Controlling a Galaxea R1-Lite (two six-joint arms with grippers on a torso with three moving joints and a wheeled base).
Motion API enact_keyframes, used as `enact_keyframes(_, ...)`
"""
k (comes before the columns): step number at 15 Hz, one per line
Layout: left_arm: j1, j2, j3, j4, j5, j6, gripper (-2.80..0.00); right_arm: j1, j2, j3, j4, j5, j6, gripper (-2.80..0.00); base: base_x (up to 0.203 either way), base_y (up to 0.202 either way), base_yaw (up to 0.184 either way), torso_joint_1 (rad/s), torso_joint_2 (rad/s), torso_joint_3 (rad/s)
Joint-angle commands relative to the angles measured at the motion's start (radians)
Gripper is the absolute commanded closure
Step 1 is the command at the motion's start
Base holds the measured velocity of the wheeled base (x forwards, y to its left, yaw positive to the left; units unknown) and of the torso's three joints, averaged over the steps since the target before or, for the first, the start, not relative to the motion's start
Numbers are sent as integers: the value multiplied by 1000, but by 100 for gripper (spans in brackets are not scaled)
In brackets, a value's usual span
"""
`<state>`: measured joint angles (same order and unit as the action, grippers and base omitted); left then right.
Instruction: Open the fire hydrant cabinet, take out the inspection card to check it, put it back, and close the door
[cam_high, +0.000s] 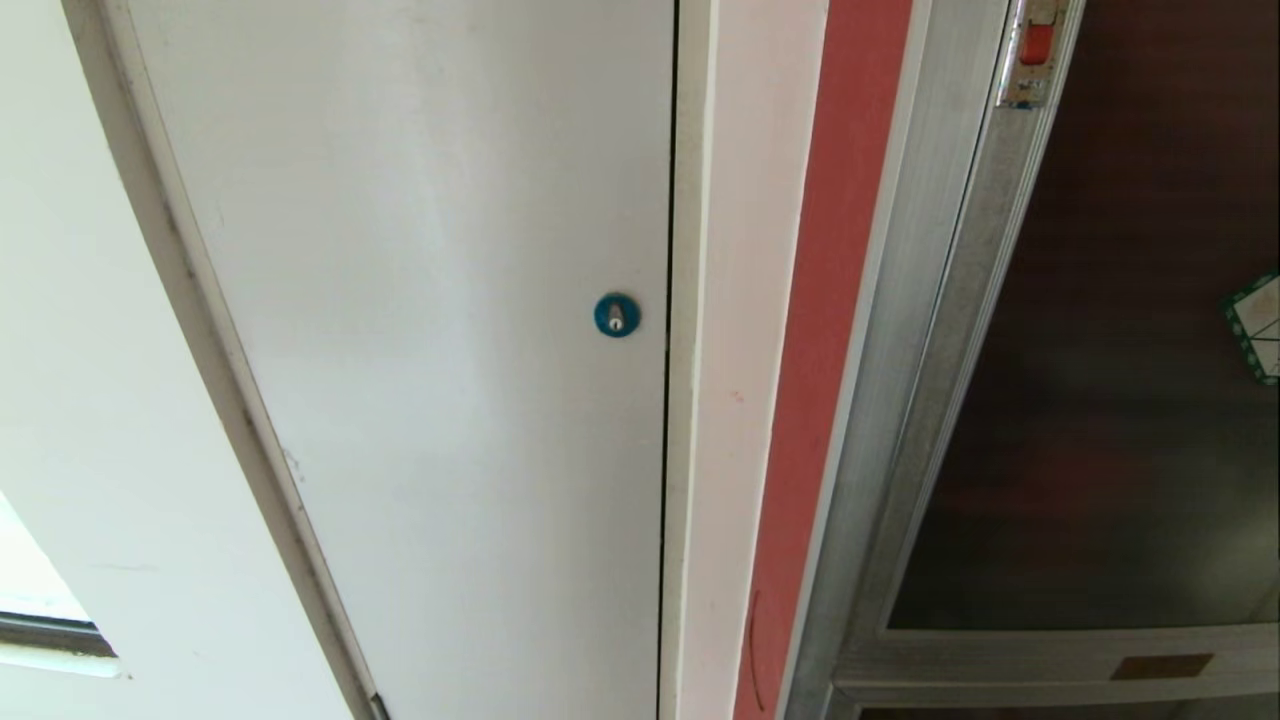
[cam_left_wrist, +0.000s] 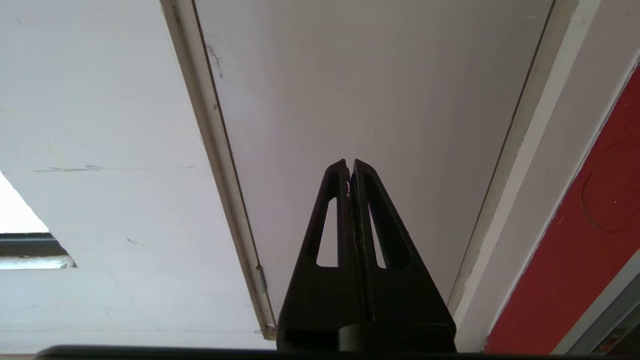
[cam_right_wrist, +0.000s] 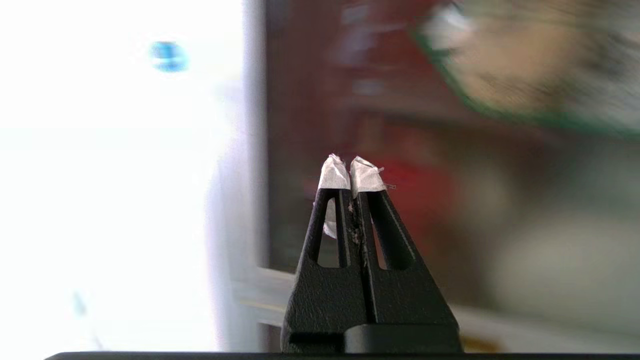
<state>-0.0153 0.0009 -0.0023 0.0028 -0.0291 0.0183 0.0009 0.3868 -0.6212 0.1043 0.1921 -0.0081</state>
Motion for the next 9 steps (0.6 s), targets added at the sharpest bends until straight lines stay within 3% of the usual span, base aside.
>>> enact_keyframes(1,0,1,1,0,0,0,0,1,231,-121,5,181,-2,0,0,0,0,0,0,0)
enact_keyframes(2,0,1,1,0,0,0,0,1,303,-181,6,265,-3,0,0,0,0,0,0,0)
enact_keyframes(4,0,1,1,0,0,0,0,13,447,-302,8,350,-3,0,0,0,0,0,0,0)
enact_keyframes(7,0,1,1,0,0,0,0,120,650,-479,9,377,0,0,0,0,0,0,0,0)
enact_keyframes(9,0,1,-1,0,0,0,0,231,767,-600,9,345,0,0,0,0,0,0,0,0)
